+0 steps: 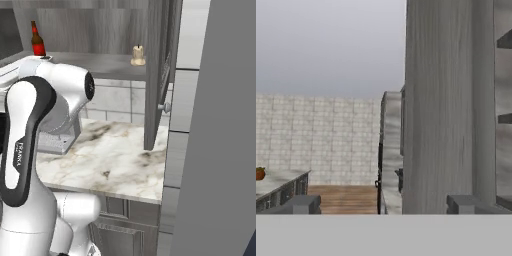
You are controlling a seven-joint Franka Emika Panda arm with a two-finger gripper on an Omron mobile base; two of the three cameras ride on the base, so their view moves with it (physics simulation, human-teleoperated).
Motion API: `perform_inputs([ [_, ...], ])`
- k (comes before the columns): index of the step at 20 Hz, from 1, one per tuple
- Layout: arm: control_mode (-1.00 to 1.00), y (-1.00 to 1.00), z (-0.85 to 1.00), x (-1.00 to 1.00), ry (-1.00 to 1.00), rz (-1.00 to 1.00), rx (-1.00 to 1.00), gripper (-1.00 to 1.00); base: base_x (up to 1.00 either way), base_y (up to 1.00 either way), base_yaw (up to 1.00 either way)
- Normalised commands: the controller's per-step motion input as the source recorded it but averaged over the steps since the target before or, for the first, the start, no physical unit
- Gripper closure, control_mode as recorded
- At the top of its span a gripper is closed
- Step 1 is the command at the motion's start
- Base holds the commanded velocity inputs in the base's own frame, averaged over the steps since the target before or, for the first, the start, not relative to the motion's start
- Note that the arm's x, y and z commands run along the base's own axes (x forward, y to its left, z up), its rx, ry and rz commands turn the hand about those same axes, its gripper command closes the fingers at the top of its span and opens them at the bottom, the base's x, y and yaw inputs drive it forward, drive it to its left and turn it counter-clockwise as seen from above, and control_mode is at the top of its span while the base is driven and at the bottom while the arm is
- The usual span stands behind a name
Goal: Get the candle and the beer from the cabinet and move them to the dining counter.
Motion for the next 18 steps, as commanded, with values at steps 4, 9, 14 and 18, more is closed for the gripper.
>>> perform_inputs([
  [4, -1.0, 0.32, 0.0, 0.27, 0.0, 0.04, 0.01, -1.0, 0.0, 0.0, 0.0],
  [9, -1.0, 0.33, 0.0, 0.31, 0.03, 0.01, 0.01, -1.0, 0.0, 0.0, 0.0],
  [14, -1.0, 0.42, 0.0, 0.35, 0.03, 0.04, 0.0, -1.0, 0.0, 0.0, 0.0],
  [18, -1.0, 0.21, -0.03, 0.38, 0.0, 0.09, 0.0, -1.0, 0.0, 0.0, 0.0],
])
